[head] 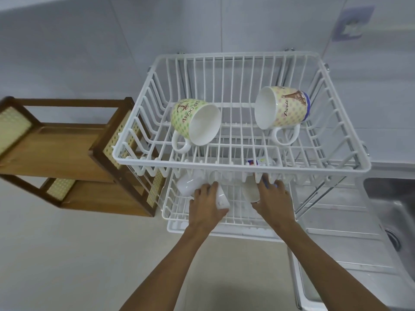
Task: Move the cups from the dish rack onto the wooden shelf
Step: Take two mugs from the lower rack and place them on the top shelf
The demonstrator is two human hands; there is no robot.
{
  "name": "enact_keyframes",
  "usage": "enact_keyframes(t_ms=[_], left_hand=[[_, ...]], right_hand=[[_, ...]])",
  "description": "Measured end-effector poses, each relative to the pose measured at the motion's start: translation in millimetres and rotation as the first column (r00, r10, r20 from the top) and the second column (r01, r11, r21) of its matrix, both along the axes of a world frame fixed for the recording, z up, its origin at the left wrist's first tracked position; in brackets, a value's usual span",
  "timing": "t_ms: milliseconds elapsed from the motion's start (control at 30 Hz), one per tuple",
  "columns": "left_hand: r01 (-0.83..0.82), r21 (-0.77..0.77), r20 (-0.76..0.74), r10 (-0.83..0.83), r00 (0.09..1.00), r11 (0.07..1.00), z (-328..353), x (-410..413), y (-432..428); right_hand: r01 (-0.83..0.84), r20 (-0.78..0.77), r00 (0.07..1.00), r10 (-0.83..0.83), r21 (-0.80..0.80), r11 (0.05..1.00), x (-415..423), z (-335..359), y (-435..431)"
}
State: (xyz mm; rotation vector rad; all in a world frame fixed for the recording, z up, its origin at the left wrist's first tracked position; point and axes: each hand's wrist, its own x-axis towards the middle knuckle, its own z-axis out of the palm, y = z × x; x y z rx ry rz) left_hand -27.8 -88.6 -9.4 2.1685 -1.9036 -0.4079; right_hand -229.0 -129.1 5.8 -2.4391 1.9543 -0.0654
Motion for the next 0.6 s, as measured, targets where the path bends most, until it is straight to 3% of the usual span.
enact_keyframes(t_ms=[100,233,433,600], left_hand=[[-0.019,-0.114,-0.097,0.008,0.995,0.993,2,4,10],[-0.078,-0.252,-0.229,0.019,0.973,0.965,16,8,25],[-0.158,-0.332,-0.410,0.009,0.912,0.930,41,33,67],[-0.270,-0.371,-0.509,0.049,0.860,0.889,49,79,120]], right_hand=[[0.083,0.233,0.970,-0.073,-0.031,0.996,1,1,11],[0.167,0.405,0.907,-0.112,-0.103,0.981,14,5,26],[0.205,0.571,0.814,-0.104,-0.116,0.972,45,28,61],[0.153,0.642,0.761,-0.097,-0.033,0.988,74,30,105]])
